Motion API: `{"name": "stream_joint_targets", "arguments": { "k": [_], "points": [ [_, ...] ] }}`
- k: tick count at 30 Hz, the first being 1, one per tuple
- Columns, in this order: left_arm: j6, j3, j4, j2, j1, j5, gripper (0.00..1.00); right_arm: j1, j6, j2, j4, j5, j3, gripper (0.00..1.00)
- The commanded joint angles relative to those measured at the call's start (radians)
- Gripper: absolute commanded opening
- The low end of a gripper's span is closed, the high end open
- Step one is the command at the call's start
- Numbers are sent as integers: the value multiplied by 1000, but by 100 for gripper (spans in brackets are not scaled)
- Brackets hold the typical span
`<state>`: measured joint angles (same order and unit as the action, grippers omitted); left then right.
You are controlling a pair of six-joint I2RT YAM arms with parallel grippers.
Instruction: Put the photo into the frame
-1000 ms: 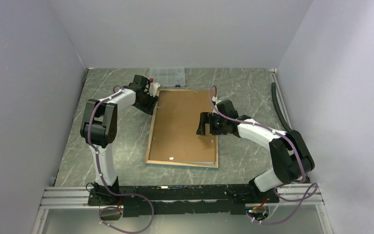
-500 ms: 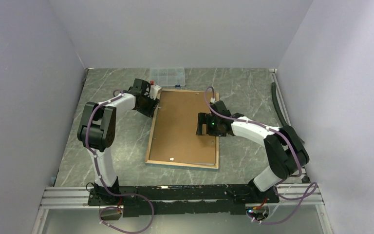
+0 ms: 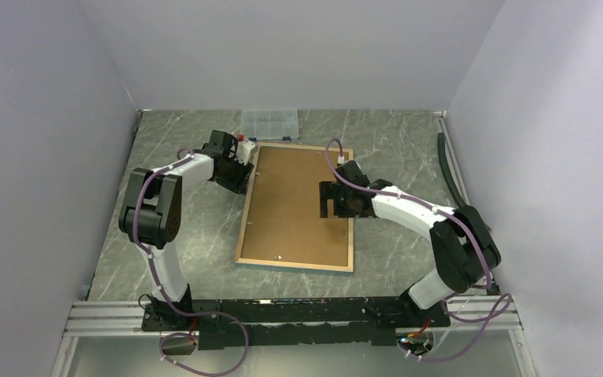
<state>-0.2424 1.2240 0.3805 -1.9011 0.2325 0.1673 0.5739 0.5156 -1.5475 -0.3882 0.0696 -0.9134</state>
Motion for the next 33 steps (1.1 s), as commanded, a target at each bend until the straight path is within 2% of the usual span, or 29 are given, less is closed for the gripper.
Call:
{"name": "stream_joint_targets", "arguments": {
  "k": [1,9,16,27,33],
  "points": [
    [-3,-46,98,2,-16,31,58,-5,-48,75,-24,23,-29,100],
    [-6,-50,103,8,-21,29,58,-27,-50,134,10,-36,-15,99],
    [-6,-48,123,16,-21,59,57,-27,26,149,115,-125,81,84],
    [-15,-38,216,91,-28,135,65,-10,76,146,229,-157,175,80],
    [-37,-87,237,122,-55,168,64,89,165,163,376,-160,185,64]
  ]
}}
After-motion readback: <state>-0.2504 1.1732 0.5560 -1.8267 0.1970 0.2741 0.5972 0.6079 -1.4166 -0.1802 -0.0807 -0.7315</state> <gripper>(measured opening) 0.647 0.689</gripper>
